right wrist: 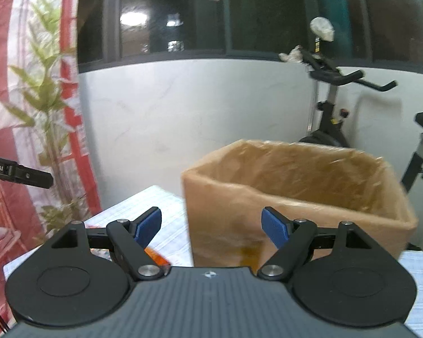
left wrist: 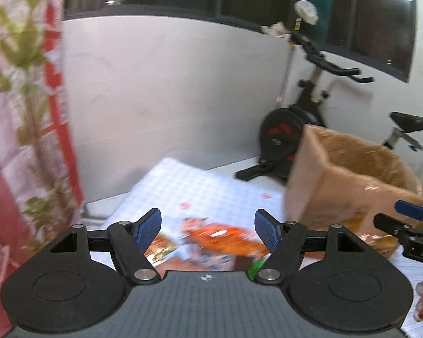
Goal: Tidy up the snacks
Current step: 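Grasp the green corn-chip bag with the right tool, then grasp the orange chip bag with the left tool while the right tool holds the green bag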
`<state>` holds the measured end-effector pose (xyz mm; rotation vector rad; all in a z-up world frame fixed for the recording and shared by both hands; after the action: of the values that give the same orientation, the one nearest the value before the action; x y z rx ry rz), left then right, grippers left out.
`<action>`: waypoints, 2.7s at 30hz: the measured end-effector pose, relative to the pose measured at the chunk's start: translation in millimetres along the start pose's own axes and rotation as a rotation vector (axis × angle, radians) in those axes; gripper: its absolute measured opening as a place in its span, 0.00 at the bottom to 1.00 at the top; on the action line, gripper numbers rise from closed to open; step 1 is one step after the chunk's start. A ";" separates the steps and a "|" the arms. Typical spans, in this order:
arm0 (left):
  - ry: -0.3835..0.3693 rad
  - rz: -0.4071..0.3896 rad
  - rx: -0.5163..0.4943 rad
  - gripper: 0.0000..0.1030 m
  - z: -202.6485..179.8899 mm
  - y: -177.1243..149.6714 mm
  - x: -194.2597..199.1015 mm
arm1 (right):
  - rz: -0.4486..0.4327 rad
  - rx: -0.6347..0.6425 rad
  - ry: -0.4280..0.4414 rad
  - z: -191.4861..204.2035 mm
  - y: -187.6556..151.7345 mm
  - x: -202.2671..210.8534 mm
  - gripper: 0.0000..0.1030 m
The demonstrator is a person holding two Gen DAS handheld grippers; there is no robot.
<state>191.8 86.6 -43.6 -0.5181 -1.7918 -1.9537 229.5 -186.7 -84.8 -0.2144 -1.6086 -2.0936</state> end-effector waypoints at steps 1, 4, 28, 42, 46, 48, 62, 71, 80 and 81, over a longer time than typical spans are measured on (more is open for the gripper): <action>0.006 0.009 0.014 0.73 7.1 -5.8 -0.6 | 0.014 0.008 0.008 3.5 -4.3 -5.3 0.78; 0.023 0.040 0.054 0.73 24.7 -24.4 -4.9 | 0.056 0.041 0.033 13.2 -17.2 -20.4 0.79; 0.031 0.133 0.078 0.74 40.5 -68.2 -43.0 | 0.466 0.243 0.180 53.7 -105.2 -128.3 1.00; 0.016 0.151 0.049 0.74 30.9 -67.0 -52.6 | 0.518 0.184 0.161 43.8 -124.2 -136.8 0.90; 0.011 0.147 0.041 0.74 27.0 -65.1 -51.4 | 0.519 0.167 0.159 38.6 -123.5 -127.6 0.86; 0.008 0.148 0.033 0.74 24.9 -63.9 -51.3 | 0.509 0.153 0.149 35.5 -123.6 -122.0 0.85; -0.028 0.110 -0.007 0.80 10.9 -52.4 -49.9 | 0.421 0.059 0.031 -1.9 -126.1 -68.7 0.79; -0.042 0.114 0.015 0.81 16.6 -49.1 -55.8 | 0.382 -0.012 -0.073 -31.3 -131.8 -40.7 0.79; -0.061 0.138 0.015 0.81 13.9 -56.3 -54.8 | 0.360 -0.045 -0.109 -42.3 -131.0 -29.6 0.79; -0.054 0.140 0.012 0.81 13.2 -56.5 -55.9 | 0.358 -0.046 -0.110 -42.0 -130.8 -29.2 0.79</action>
<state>207.1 107.2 -119.9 -0.6799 -1.7481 -1.8498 200.9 -193.6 -222.2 -0.5963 -1.4573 -1.8688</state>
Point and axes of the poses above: each gripper's, at about its wrist camera, not at the fingertips, and x roughly against the way its jaws point, z to its left, y to its top, the point moved 2 cm from there along -x, roughly the way its jaws point, and after that the axes turned 12 degrees about -x, right-handed, at the moved point
